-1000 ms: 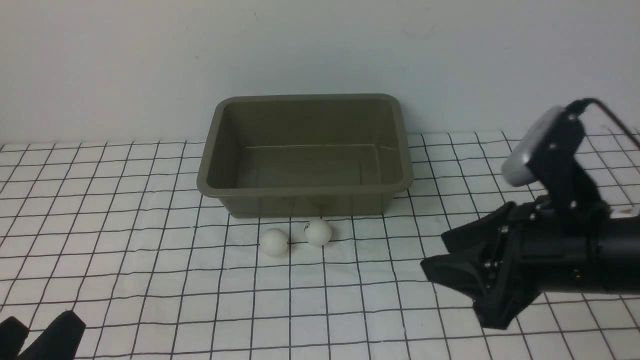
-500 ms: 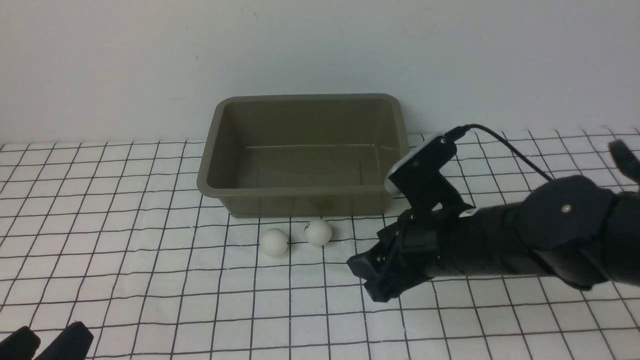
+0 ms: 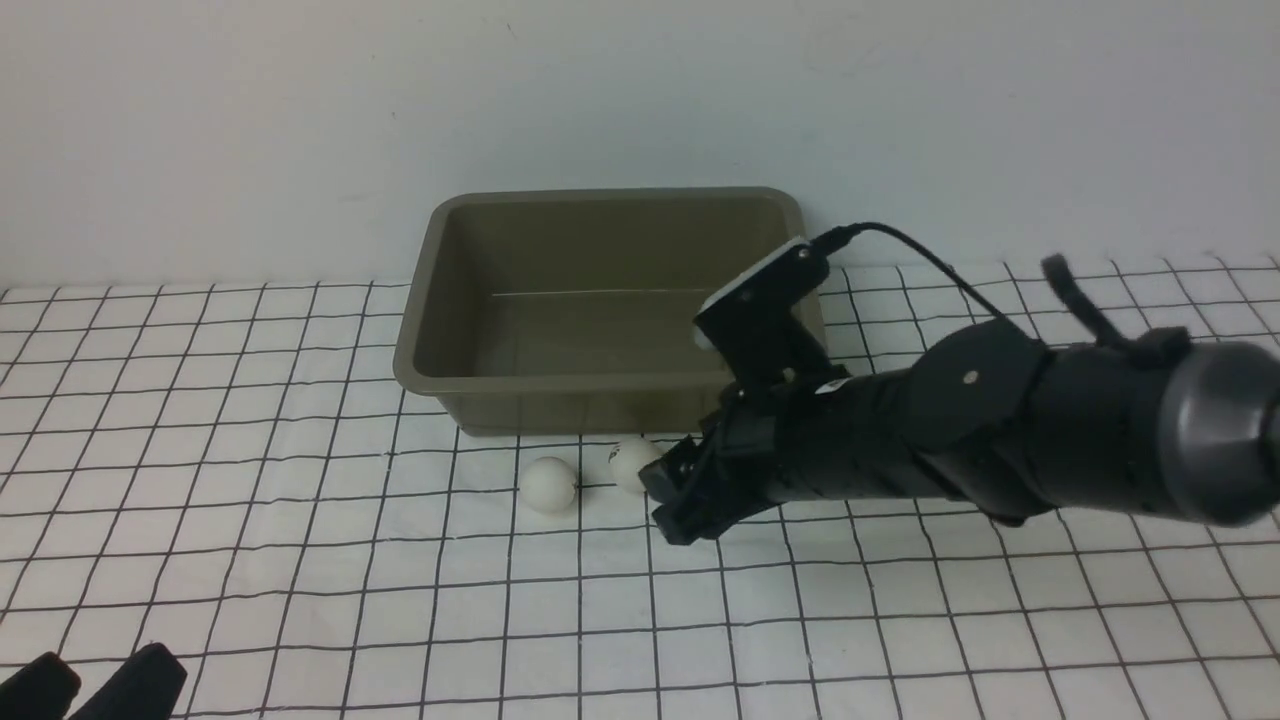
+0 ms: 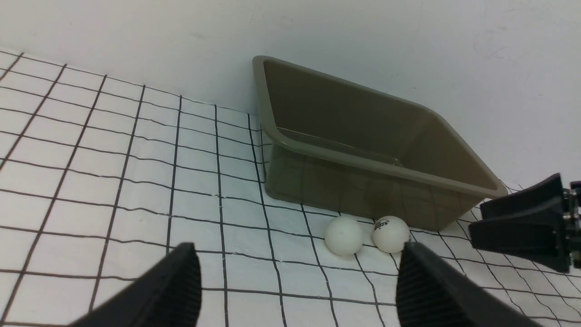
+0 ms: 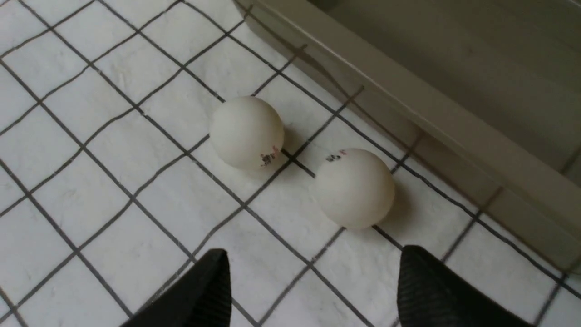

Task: Put the table tennis balls into the box on the white checkered tablecloth.
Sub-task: 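Reach for and grasp a ping pong ball on the table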

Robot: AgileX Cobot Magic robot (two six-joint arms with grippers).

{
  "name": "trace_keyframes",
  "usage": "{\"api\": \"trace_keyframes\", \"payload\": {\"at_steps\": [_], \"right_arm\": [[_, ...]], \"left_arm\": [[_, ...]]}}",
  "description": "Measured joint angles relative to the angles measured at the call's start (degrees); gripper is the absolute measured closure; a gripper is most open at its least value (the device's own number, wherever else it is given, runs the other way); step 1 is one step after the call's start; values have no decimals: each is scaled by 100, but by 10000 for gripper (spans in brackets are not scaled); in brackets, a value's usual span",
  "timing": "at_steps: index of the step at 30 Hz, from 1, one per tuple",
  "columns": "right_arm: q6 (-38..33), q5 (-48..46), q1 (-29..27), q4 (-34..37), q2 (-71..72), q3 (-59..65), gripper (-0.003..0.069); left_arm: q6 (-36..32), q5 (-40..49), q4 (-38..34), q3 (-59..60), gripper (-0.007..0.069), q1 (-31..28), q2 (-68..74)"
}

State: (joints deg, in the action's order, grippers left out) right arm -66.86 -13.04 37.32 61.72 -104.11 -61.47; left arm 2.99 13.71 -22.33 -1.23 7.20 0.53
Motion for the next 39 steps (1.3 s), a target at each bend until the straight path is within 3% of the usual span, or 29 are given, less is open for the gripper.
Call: {"api": "trace_keyframes", "payload": {"at_steps": [11,39], "right_arm": [[0,501,64,370,-775,-400,210],[-24,620,64,1010,-1714,-1233,211]], "left_arm": [[0,0,0,0,104,0,0],[-143,-11,6,0,104,0,5]]}}
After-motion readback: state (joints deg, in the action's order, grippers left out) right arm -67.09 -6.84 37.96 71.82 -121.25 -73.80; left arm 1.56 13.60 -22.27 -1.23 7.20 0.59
